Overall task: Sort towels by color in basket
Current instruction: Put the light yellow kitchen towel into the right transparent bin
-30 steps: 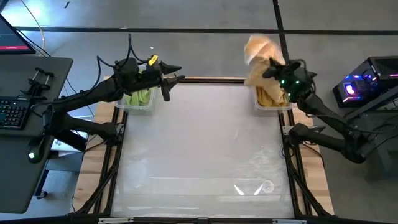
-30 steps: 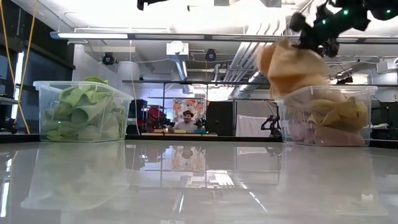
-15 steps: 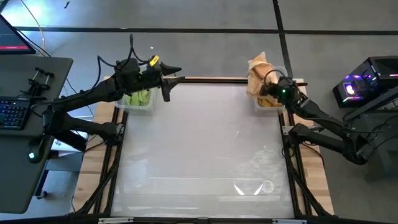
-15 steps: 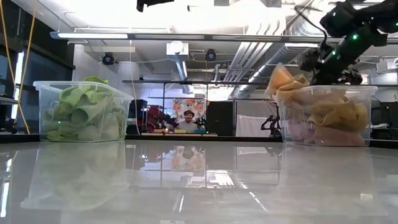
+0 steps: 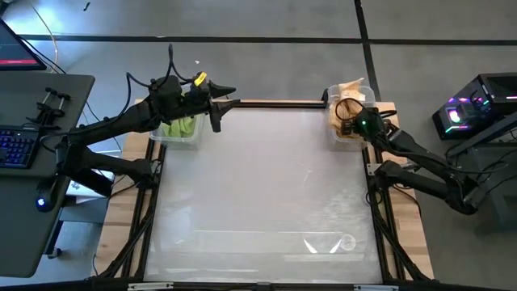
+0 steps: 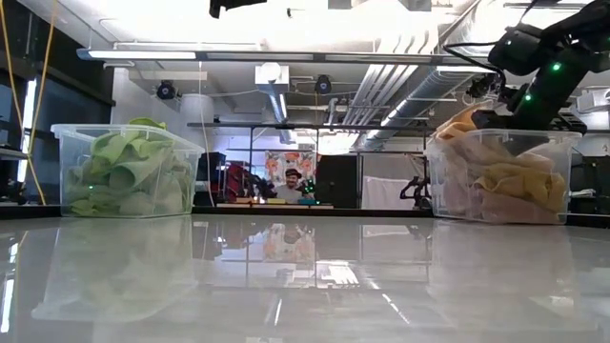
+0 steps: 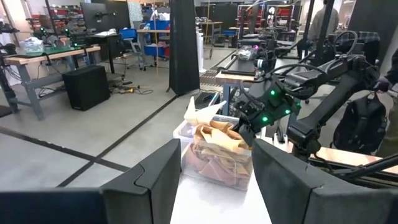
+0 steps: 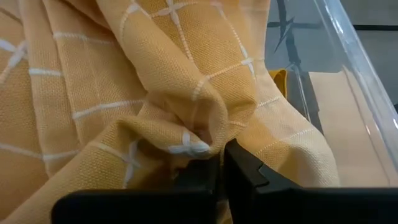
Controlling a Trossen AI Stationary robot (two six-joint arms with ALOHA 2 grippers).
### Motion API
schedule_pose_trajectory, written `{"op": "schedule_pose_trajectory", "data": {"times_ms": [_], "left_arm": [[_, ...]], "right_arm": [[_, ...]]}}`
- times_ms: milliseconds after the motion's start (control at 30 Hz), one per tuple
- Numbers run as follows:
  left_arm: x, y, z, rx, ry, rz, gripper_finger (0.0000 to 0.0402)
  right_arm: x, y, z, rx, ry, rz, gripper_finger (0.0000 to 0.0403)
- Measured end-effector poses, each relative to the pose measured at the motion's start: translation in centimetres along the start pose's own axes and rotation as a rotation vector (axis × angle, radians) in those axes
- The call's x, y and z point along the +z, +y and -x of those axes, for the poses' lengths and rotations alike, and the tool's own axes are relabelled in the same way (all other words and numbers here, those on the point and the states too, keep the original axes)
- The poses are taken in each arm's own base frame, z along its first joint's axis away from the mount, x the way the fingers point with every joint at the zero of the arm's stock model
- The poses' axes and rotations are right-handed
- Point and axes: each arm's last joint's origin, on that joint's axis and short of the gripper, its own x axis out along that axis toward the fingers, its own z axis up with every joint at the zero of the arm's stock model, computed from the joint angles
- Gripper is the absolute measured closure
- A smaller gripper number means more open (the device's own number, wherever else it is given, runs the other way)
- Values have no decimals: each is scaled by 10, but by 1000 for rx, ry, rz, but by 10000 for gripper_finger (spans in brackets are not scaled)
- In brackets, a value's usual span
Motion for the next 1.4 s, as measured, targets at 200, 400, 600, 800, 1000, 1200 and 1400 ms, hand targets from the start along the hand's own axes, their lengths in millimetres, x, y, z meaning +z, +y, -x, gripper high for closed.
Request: {"op": "schedule_pose_trajectory", "data": {"times_ms": [200,400,600,800,1000,1200,1400], "left_arm": [[0,0,0,0,0,0,216],[0,0,0,0,0,0,216],[0,0,0,0,0,0,216],[0,0,0,-2,0,-1,216],[0,0,0,-4,0,0,216],[0,0,0,-4,0,0,216],[0,0,0,-4,0,0,216]], "right_arm": [[0,0,0,10,5,0,390],[0,1,0,18,9,-2,388],[1,1,1,23,10,-8,388],[17,1,14,1,8,36,383],[35,-10,38,-103,66,101,327],[54,-10,60,-10,99,114,259],[84,-7,90,105,66,96,255]]}}
